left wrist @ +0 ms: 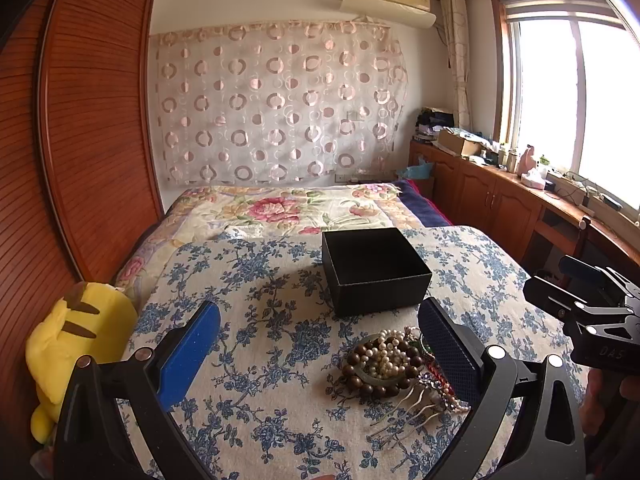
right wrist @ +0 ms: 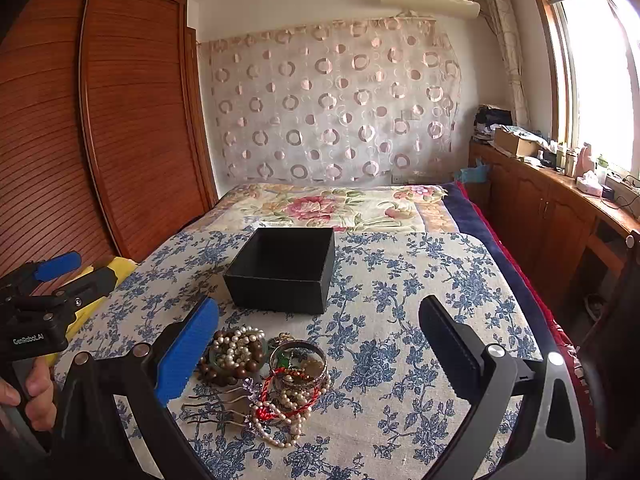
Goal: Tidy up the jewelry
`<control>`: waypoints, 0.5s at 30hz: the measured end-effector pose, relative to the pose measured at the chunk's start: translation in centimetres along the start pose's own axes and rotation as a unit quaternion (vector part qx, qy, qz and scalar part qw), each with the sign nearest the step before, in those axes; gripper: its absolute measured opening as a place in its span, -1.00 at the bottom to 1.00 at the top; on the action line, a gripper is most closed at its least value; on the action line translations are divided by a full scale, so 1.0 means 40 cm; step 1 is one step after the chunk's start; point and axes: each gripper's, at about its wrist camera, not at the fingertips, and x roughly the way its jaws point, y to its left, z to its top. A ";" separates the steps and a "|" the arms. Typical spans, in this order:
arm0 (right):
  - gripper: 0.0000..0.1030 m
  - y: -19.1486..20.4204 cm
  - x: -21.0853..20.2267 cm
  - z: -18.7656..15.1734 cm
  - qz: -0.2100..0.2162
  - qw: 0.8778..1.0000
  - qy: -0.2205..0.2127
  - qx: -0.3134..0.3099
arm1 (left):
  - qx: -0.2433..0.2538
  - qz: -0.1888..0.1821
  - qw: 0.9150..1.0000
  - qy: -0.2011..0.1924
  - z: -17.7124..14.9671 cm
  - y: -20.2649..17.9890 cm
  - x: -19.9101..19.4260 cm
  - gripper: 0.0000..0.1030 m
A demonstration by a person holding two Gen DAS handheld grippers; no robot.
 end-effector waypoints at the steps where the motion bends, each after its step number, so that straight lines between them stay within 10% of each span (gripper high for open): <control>1: 0.96 0.000 0.000 0.000 0.000 1.000 0.000 0.000 | 0.000 0.000 1.000 -0.001 -0.001 0.000 -0.003 0.86; 15: 0.96 -0.001 0.000 0.003 0.000 1.000 -0.002 0.002 | 0.001 -0.001 1.000 -0.001 -0.001 -0.002 -0.002 0.86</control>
